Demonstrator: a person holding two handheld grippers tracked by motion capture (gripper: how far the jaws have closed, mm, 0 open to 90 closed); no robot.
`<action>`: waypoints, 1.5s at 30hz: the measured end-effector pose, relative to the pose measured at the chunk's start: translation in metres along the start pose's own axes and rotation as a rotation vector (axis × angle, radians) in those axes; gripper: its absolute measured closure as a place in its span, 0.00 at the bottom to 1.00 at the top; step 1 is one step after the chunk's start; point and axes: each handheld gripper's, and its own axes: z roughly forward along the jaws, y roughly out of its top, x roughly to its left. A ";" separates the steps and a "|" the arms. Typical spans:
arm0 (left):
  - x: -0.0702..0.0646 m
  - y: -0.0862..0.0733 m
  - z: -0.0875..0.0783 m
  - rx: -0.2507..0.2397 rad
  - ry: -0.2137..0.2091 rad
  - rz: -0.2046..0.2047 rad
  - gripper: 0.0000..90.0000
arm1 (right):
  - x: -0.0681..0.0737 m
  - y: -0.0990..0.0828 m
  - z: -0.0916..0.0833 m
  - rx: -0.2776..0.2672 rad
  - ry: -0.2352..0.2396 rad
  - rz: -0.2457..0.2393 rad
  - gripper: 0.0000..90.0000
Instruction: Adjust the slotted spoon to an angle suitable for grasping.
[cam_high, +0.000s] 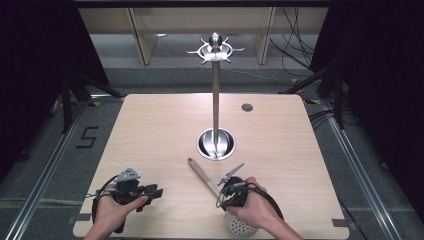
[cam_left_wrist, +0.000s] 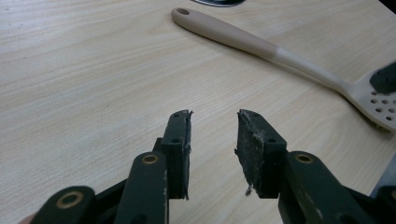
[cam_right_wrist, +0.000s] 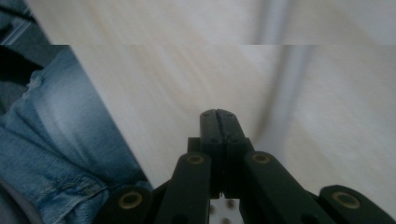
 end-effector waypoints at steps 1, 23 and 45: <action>0.000 0.000 0.000 0.000 0.000 0.000 0.70 | 0.004 0.001 0.003 0.016 0.015 -0.021 1.00; 0.003 0.000 0.000 0.000 -0.004 0.013 0.67 | 0.005 -0.001 0.020 0.199 -0.061 -0.003 1.00; 0.002 0.001 0.001 0.001 -0.006 0.016 0.64 | -0.025 -0.026 -0.007 0.177 -0.147 -0.025 0.95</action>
